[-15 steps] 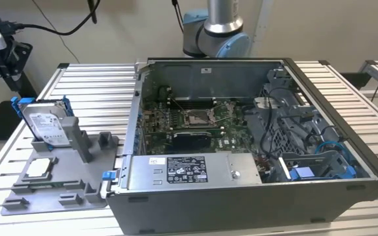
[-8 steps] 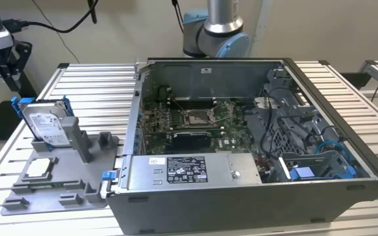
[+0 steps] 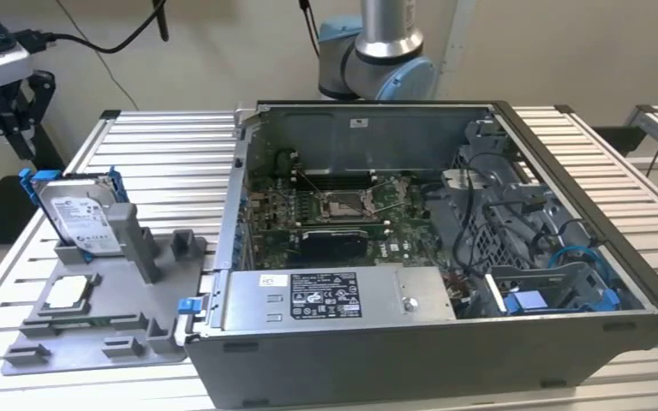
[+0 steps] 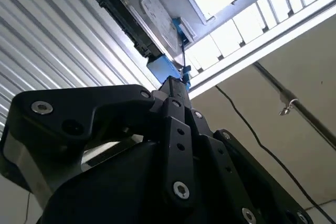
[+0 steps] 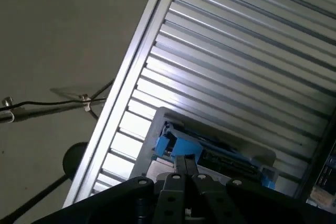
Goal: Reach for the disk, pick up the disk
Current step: 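Pick up the disk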
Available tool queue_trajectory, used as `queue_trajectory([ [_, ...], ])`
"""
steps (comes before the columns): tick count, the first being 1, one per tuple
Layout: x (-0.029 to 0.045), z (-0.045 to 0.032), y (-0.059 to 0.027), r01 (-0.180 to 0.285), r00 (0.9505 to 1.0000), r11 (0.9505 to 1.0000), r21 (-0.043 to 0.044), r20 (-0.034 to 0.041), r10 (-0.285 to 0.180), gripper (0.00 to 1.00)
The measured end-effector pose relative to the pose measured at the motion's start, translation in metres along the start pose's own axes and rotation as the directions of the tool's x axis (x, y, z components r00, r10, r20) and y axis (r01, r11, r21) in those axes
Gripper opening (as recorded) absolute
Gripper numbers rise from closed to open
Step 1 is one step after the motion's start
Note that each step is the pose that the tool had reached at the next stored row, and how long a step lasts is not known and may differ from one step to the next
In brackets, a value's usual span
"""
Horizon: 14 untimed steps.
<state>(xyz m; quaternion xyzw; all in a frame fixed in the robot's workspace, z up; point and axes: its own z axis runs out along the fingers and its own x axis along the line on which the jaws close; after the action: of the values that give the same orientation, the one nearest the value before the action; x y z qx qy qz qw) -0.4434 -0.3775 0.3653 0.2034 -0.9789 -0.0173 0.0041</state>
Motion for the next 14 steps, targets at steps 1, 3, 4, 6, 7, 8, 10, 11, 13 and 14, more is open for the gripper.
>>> queue_trajectory([
  [1,0.0000,0.0000,0.0000,0.019,0.9998,0.9998,0.0001,-0.0007,-0.019,0.00],
  [3,0.0000,0.0000,0.0000,0.047,0.9989,0.9989,0.0003,-0.0018,-0.047,0.00],
  [4,0.0000,0.0000,0.0000,0.061,0.9981,0.9981,0.0004,-0.0023,-0.061,0.00],
  [6,0.0000,0.0000,0.0000,0.088,0.9961,0.9961,0.0005,-0.0034,-0.088,0.00],
  [7,0.0000,0.0000,0.0000,0.101,0.9948,0.9948,0.0005,-0.0039,-0.101,0.00],
  [8,0.0000,0.0000,0.0000,0.114,0.9934,0.9934,0.0006,-0.0045,-0.114,0.00],
  [10,0.0000,0.0000,0.0000,0.138,0.9904,0.9904,0.0008,-0.0054,-0.138,0.00],
  [11,0.0000,0.0000,0.0000,0.151,0.9885,0.9885,0.0009,-0.0060,-0.151,0.00],
  [13,0.0000,0.0000,0.0000,0.175,0.9845,0.9845,0.0010,-0.0070,-0.175,0.00],
  [14,0.0000,0.0000,0.0000,0.187,0.9823,0.9823,0.0009,-0.0074,-0.187,0.00],
])
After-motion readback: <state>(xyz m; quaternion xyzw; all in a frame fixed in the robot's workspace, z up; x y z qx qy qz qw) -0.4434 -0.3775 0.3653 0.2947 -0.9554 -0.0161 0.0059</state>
